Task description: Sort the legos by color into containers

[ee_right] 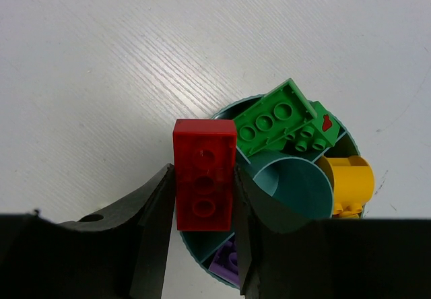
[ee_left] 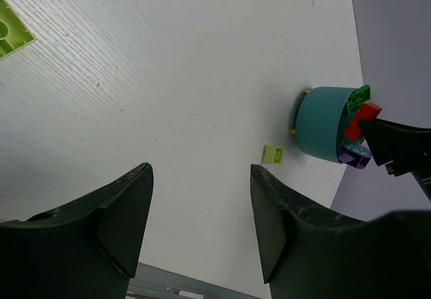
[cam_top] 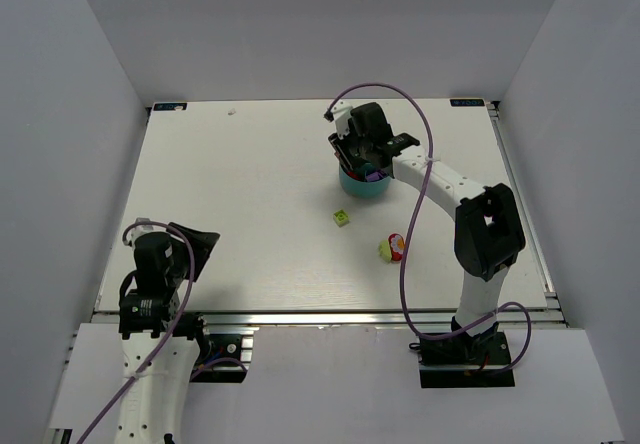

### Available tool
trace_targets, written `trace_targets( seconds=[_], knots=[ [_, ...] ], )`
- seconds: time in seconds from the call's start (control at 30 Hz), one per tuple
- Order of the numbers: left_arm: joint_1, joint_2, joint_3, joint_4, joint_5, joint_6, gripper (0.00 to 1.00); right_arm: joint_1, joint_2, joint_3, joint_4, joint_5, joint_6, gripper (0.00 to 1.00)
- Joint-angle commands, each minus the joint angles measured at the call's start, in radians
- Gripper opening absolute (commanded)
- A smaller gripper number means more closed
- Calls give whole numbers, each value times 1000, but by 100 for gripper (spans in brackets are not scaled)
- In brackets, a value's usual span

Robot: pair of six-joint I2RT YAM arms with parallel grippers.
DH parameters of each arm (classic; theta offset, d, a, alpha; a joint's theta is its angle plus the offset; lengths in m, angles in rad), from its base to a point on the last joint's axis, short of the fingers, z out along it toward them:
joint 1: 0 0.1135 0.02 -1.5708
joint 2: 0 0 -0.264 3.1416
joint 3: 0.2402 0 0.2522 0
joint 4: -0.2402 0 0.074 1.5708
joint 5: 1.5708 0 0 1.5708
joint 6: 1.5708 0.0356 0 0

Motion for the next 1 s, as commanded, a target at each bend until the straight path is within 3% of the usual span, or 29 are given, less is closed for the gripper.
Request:
trace_targets(
  seconds=[0.0,0.17,0.37,0.97],
  knots=[
    [3,7,-5,18,11,12,69,-6,-9,-7,26,7,-13,37],
    [5,10,-5,19,12,13,69,-9,-11,-17,27,13,-15,53],
    [3,6,-5,15,11,13,69,-7,-14,-16,27,15,-18,58],
    [3,3,4,7,11,15,69,-9,-75,-20,18,-63,-53,51]
  ],
)
